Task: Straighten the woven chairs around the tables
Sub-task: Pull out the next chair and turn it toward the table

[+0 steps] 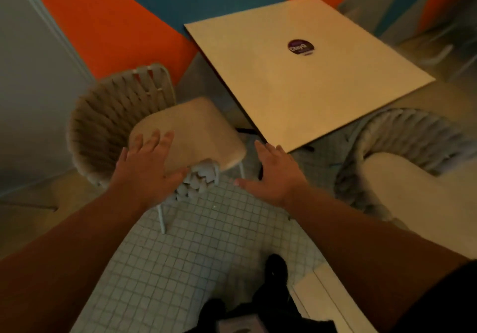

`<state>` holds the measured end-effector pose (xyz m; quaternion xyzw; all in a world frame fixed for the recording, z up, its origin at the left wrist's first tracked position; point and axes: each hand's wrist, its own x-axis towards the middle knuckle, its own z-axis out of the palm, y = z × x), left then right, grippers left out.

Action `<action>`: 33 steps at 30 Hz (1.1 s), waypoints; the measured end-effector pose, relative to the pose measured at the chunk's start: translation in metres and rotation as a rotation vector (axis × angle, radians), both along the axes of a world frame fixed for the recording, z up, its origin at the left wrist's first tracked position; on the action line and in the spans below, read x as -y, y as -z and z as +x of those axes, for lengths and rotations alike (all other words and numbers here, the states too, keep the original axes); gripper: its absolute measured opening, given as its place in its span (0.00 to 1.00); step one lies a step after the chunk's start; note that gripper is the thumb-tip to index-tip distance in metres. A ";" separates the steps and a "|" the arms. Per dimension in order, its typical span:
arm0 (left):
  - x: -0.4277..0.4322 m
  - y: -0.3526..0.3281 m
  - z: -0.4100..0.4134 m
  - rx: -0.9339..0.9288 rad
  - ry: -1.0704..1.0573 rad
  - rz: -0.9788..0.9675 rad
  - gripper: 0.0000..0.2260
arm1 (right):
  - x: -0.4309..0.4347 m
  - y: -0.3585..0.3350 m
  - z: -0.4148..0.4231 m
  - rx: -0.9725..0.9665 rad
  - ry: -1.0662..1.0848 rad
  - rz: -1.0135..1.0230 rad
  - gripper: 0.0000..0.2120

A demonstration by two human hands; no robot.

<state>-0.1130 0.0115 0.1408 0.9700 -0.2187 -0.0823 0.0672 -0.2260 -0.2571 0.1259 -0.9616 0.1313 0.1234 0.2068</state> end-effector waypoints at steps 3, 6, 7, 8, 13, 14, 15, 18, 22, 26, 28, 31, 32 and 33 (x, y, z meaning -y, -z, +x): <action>0.034 0.011 -0.019 -0.035 0.048 -0.020 0.40 | 0.029 0.010 -0.038 -0.008 0.076 0.014 0.59; 0.080 0.023 -0.045 -0.070 0.117 -0.012 0.40 | 0.068 0.021 -0.080 -0.022 0.151 0.054 0.58; 0.096 0.027 -0.055 -0.082 0.130 -0.009 0.40 | 0.083 0.026 -0.095 -0.027 0.176 0.069 0.58; 0.112 0.030 -0.065 -0.093 0.139 -0.005 0.40 | 0.098 0.031 -0.108 -0.032 0.195 0.085 0.57; 0.189 0.039 -0.121 -0.077 0.133 -0.002 0.41 | 0.181 0.049 -0.166 -0.065 0.231 0.075 0.56; 0.209 0.042 -0.135 -0.079 0.142 0.002 0.41 | 0.201 0.053 -0.179 -0.064 0.250 0.070 0.56; 0.228 0.045 -0.149 -0.089 0.155 0.008 0.41 | 0.220 0.057 -0.191 -0.053 0.274 0.064 0.57; 0.282 0.061 -0.183 -0.119 0.193 0.016 0.41 | 0.269 0.073 -0.220 -0.064 0.282 0.038 0.58; 0.356 0.084 -0.199 -0.137 0.255 0.026 0.43 | 0.314 0.103 -0.246 -0.133 0.325 0.042 0.55; 0.415 0.106 -0.194 -0.124 0.360 0.102 0.44 | 0.331 0.141 -0.255 -0.126 0.366 0.069 0.55; 0.440 0.119 -0.192 -0.111 0.414 0.151 0.45 | 0.335 0.157 -0.258 -0.158 0.391 0.065 0.54; 0.472 0.140 -0.189 -0.104 0.509 0.244 0.47 | 0.339 0.179 -0.265 -0.216 0.425 0.027 0.51; 0.481 0.147 -0.188 -0.101 0.543 0.275 0.48 | 0.340 0.185 -0.266 -0.222 0.419 0.013 0.48; 0.489 0.155 -0.187 -0.094 0.576 0.305 0.49 | 0.340 0.190 -0.268 -0.211 0.411 0.001 0.44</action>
